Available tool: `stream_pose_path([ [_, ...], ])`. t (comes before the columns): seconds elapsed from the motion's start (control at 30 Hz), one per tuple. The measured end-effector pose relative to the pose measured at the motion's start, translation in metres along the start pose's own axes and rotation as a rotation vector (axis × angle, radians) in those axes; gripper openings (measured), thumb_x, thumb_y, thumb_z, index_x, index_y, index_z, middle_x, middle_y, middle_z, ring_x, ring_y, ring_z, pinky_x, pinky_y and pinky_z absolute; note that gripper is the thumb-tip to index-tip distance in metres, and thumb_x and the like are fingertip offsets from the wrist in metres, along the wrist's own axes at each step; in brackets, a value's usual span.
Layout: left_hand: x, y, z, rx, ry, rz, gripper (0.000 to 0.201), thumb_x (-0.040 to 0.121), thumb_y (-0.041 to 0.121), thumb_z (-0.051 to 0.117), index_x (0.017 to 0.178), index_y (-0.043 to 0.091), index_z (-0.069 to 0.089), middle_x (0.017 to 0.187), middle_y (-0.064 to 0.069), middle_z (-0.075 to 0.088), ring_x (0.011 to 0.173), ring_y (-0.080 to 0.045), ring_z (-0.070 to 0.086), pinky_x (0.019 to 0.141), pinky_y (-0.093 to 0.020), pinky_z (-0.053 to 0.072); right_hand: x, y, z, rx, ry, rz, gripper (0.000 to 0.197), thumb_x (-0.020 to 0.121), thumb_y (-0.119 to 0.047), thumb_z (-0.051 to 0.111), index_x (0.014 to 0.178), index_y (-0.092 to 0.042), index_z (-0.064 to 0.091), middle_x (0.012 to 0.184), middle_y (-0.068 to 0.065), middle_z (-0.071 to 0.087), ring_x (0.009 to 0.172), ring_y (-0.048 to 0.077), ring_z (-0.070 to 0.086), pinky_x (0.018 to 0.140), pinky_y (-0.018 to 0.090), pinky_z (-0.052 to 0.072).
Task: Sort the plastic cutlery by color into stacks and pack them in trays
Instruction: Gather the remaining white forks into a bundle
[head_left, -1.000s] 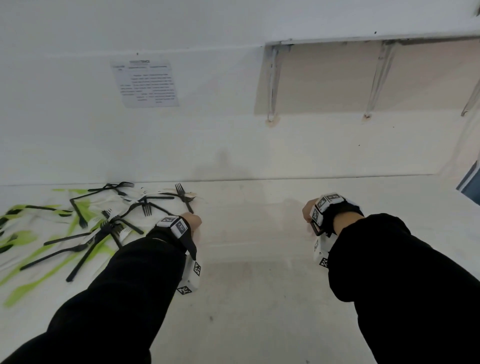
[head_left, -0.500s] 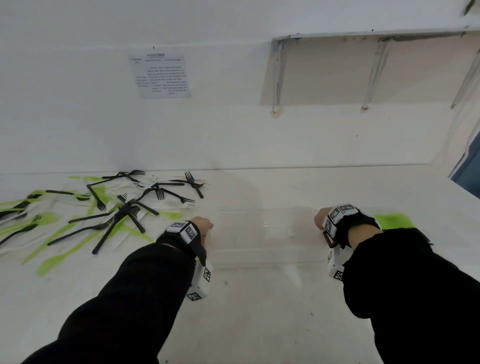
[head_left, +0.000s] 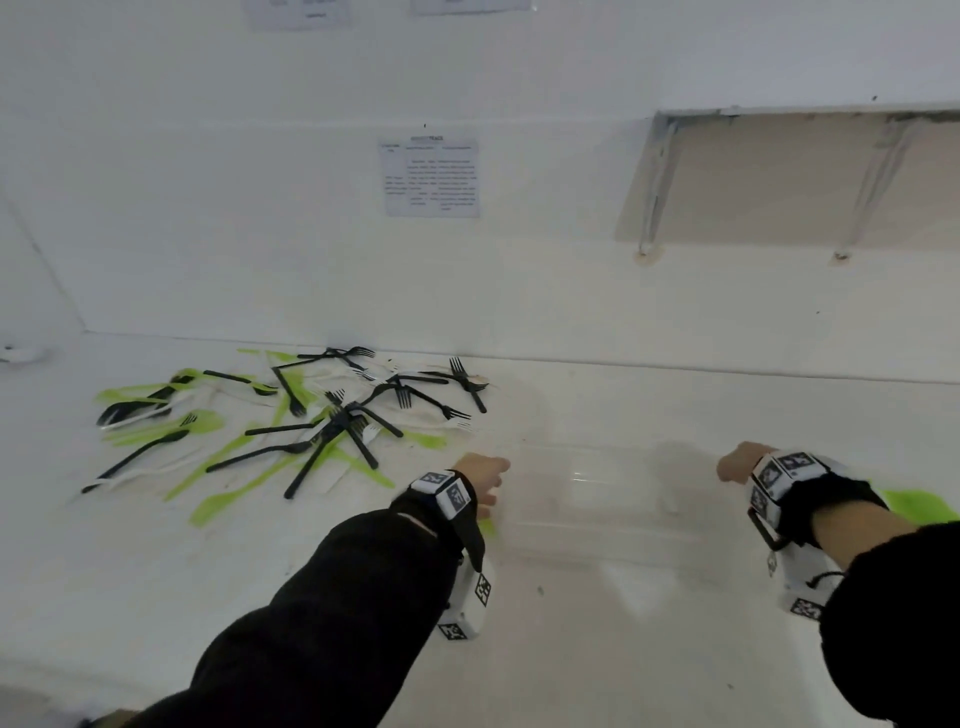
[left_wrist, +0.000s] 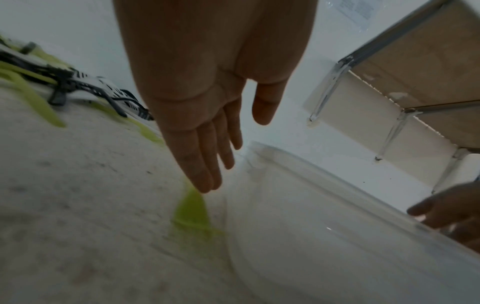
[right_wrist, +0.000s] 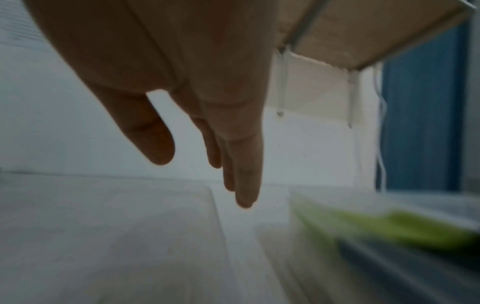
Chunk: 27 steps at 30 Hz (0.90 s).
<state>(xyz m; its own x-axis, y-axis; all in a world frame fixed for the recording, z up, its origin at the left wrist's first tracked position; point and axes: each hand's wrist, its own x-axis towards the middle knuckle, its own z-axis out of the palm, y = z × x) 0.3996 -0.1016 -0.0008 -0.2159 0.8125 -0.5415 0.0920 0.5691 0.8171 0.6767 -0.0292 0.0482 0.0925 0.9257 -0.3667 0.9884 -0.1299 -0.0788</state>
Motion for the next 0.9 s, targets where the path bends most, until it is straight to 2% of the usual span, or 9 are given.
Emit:
stream_pose_path([
  [0.07, -0.002, 0.0, -0.017, -0.007, 0.043, 0.053, 0.018, 0.097, 0.022, 0.044, 0.106, 0.011, 0.056, 0.109, -0.004, 0.053, 0.071, -0.017, 0.055, 0.07, -0.03, 0.043, 0.004, -0.011, -0.016, 0.068, 0.142, 0.031, 0.038, 0.098, -0.017, 0.042, 0.128, 0.005, 0.048, 0.136, 0.02, 0.047, 0.128, 0.03, 0.044, 0.101, 0.028, 0.037],
  [0.17, -0.006, -0.004, -0.053, -0.02, 0.155, 0.145, 0.024, 0.096, 0.014, 0.041, 0.115, 0.017, 0.055, 0.105, -0.002, 0.057, 0.063, -0.015, 0.054, 0.058, -0.024, 0.041, 0.006, -0.05, -0.044, 0.059, 0.25, -0.094, 0.035, 0.097, -0.018, 0.04, 0.123, 0.001, 0.054, 0.133, 0.016, 0.051, 0.122, 0.029, 0.049, 0.1, 0.029, 0.04],
  [0.3, -0.001, -0.014, -0.113, 0.065, 0.345, 0.197, 0.022, 0.093, 0.011, 0.042, 0.109, 0.016, 0.056, 0.1, -0.001, 0.06, 0.06, -0.013, 0.052, 0.053, -0.023, 0.038, -0.003, -0.129, -0.056, 0.266, 0.283, -0.317, 0.03, 0.095, -0.016, 0.044, 0.112, 0.0, 0.063, 0.111, 0.018, 0.063, 0.095, 0.029, 0.057, 0.081, 0.031, 0.044],
  [0.4, 0.007, -0.025, -0.162, 0.245, 0.487, 0.182, 0.025, 0.089, 0.011, 0.05, 0.11, 0.014, 0.063, 0.109, -0.008, 0.065, 0.088, -0.024, 0.063, 0.072, -0.03, 0.05, -0.023, -0.203, -0.038, 0.475, 0.135, -0.48, 0.016, 0.091, -0.013, 0.049, 0.095, -0.006, 0.063, 0.098, 0.017, 0.066, 0.079, 0.026, 0.059, 0.063, 0.028, 0.048],
  [0.47, 0.016, -0.033, -0.191, 0.366, 0.553, 0.155, 0.026, 0.09, 0.013, 0.05, 0.111, 0.014, 0.065, 0.118, -0.009, 0.064, 0.108, -0.028, 0.059, 0.088, -0.029, 0.046, -0.033, -0.253, -0.016, 0.53, 0.036, -0.556, 0.012, 0.088, -0.007, 0.049, 0.087, -0.011, 0.061, 0.091, 0.014, 0.065, 0.067, 0.021, 0.058, 0.055, 0.021, 0.044],
  [0.6, 0.034, -0.043, -0.244, 0.506, 0.581, 0.147, 0.027, 0.091, 0.013, 0.047, 0.112, 0.014, 0.063, 0.121, -0.008, 0.061, 0.111, -0.026, 0.057, 0.088, -0.026, 0.044, -0.039, -0.344, 0.029, 0.452, -0.134, -0.638, 0.014, 0.086, -0.003, 0.051, 0.087, -0.014, 0.061, 0.082, 0.007, 0.06, 0.055, 0.011, 0.052, 0.052, 0.018, 0.044],
  [0.7, 0.049, -0.044, -0.274, 0.642, 0.576, 0.199, 0.027, 0.09, 0.011, 0.046, 0.111, 0.013, 0.063, 0.119, -0.006, 0.061, 0.111, -0.022, 0.055, 0.088, -0.024, 0.042, -0.035, -0.392, 0.053, 0.402, -0.173, -0.6, 0.016, 0.086, -0.006, 0.052, 0.096, -0.009, 0.065, 0.072, 0.006, 0.06, 0.059, 0.015, 0.057, 0.056, 0.021, 0.047],
  [0.8, 0.067, -0.042, -0.294, 0.787, 0.575, 0.262, 0.028, 0.091, 0.014, 0.045, 0.11, 0.019, 0.064, 0.123, -0.004, 0.054, 0.118, -0.021, 0.047, 0.096, -0.028, 0.039, -0.026, -0.419, 0.075, 0.165, -0.156, -0.537, 0.031, 0.086, -0.016, 0.057, 0.113, -0.001, 0.062, 0.1, 0.014, 0.066, 0.093, 0.024, 0.064, 0.079, 0.03, 0.051],
  [0.9, 0.088, -0.028, -0.305, 0.84, 0.562, 0.292, 0.028, 0.093, 0.017, 0.042, 0.111, 0.021, 0.063, 0.126, -0.004, 0.049, 0.121, -0.022, 0.043, 0.098, -0.032, 0.039, -0.022, -0.43, 0.088, -0.033, -0.126, -0.481, 0.033, 0.086, -0.021, 0.059, 0.112, -0.002, 0.062, 0.114, 0.012, 0.065, 0.105, 0.022, 0.063, 0.081, 0.027, 0.048],
])
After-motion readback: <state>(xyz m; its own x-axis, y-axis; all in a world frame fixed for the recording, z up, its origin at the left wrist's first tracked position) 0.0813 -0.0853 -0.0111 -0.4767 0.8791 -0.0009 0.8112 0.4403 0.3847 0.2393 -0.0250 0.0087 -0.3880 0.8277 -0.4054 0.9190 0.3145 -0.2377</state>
